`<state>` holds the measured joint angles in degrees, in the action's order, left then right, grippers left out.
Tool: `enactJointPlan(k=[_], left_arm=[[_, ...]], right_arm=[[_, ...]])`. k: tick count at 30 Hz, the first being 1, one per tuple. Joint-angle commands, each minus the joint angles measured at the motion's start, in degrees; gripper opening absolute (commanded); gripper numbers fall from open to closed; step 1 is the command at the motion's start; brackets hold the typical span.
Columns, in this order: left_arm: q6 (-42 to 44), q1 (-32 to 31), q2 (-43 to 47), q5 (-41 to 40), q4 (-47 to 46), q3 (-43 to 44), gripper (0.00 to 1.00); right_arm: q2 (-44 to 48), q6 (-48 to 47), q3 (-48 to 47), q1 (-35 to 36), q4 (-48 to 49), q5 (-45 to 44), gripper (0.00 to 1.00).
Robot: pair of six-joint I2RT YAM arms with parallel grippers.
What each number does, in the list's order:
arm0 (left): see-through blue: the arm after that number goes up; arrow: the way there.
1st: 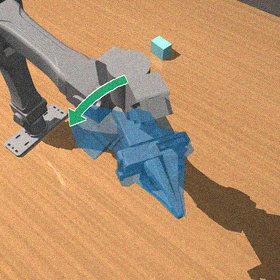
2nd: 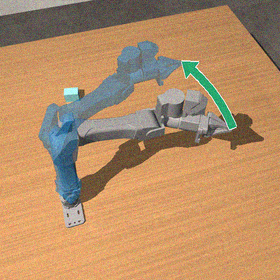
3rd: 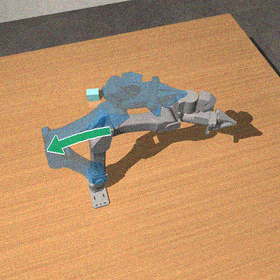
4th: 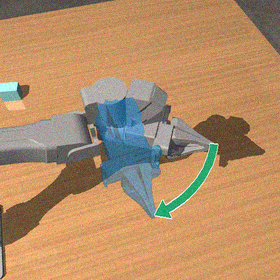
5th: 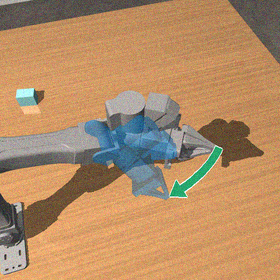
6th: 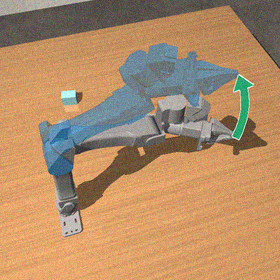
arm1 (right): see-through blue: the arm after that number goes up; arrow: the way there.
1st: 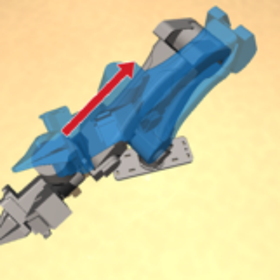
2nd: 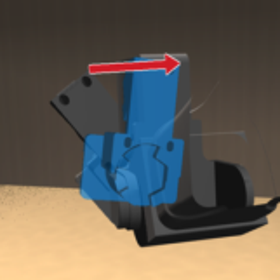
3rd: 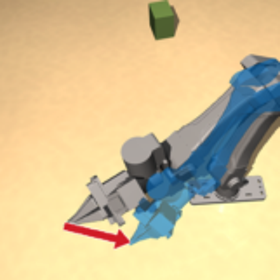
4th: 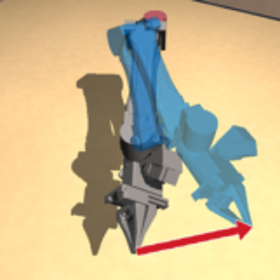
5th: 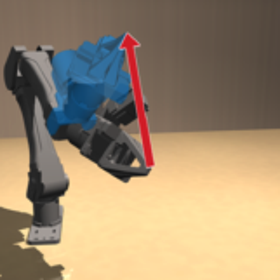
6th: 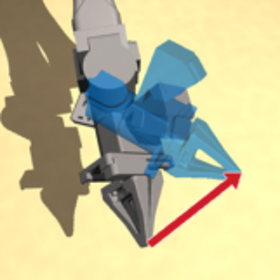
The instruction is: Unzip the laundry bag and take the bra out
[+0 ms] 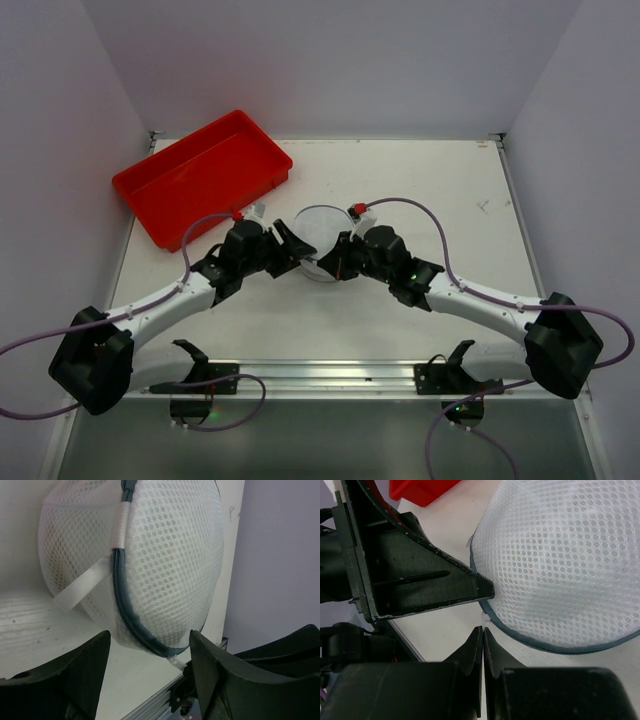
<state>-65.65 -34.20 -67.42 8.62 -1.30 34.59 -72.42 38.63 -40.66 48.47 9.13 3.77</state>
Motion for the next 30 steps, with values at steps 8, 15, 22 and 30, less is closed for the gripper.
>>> enactJointPlan(k=[8, 15, 22, 30], left_arm=[[-4.2, -0.3, -4.0, -1.6, -9.8, 0.7, 0.19], [0.0, 0.9, -2.0, -3.3, -3.8, 2.7, 0.00], [11.5, 8.1, -3.2, 10.9, -5.0, 3.1, 0.00], [39.0, 11.3, -15.1, 28.5, 11.7, 17.7, 0.06]], right_arm=[[3.0, -0.6, 2.3, 0.2, 2.3, -3.3, 0.00], [9.0, -5.8, 5.5, -1.3, -2.6, -7.4, 0.00], [15.1, -9.4, 9.7, -10.7, -6.6, -4.1, 0.00], [15.9, -13.6, 9.2, -10.6, -4.9, 5.2, 0.00]])
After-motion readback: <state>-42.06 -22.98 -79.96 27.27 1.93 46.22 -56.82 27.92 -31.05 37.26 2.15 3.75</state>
